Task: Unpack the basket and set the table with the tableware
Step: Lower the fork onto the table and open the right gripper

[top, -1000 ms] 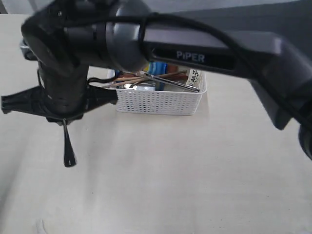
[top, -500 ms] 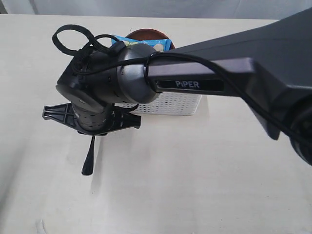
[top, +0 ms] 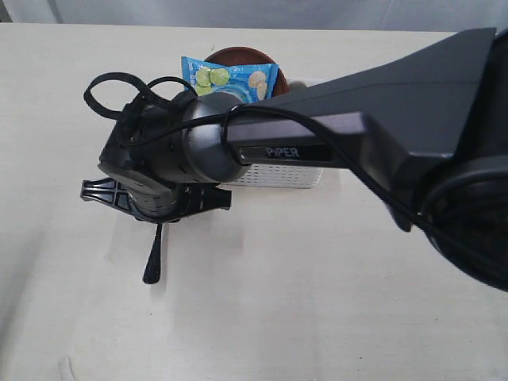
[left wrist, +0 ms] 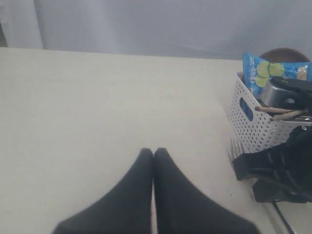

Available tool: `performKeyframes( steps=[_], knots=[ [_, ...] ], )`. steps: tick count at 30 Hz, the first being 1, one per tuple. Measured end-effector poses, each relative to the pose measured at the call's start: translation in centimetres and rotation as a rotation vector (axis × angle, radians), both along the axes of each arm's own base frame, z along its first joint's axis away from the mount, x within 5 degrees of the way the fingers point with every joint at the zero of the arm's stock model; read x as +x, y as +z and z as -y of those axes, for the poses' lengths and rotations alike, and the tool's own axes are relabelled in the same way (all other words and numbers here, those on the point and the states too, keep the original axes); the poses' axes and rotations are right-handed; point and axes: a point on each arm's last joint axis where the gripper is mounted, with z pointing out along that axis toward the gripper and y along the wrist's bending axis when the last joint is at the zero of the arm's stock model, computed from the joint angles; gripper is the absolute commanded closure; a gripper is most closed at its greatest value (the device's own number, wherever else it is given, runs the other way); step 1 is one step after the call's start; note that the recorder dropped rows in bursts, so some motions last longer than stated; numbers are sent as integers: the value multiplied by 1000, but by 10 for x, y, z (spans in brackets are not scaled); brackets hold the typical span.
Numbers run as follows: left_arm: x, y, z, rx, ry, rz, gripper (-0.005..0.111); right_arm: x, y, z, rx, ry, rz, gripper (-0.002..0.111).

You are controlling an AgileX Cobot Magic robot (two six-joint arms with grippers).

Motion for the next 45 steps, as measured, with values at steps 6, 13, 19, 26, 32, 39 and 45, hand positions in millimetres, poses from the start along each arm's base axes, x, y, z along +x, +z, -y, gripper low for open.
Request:
performKeyframes(
  steps=[6, 13, 19, 26, 32, 39, 45],
  knots=[
    [0, 0, 0, 0, 0, 0, 107, 1, -1, 0, -9, 12, 17, 108],
    [0, 0, 0, 0, 0, 0, 107, 1, -5, 0, -19, 13, 13, 93],
    [0, 0, 0, 0, 0, 0, 107, 2, -7, 0, -21, 13, 13, 71],
    [0, 0, 0, 0, 0, 0, 107, 1, -3, 1, -22, 22, 18, 71],
    [0, 0, 0, 0, 0, 0, 107, -4, 37, 7, -39, 132, 38, 71],
    [0, 0, 0, 0, 0, 0, 107, -24, 101, 25, -128, 371, 84, 83],
    [0, 0, 0, 0, 0, 0, 107, -24, 152, 59, -239, 537, 165, 109]
  ],
)
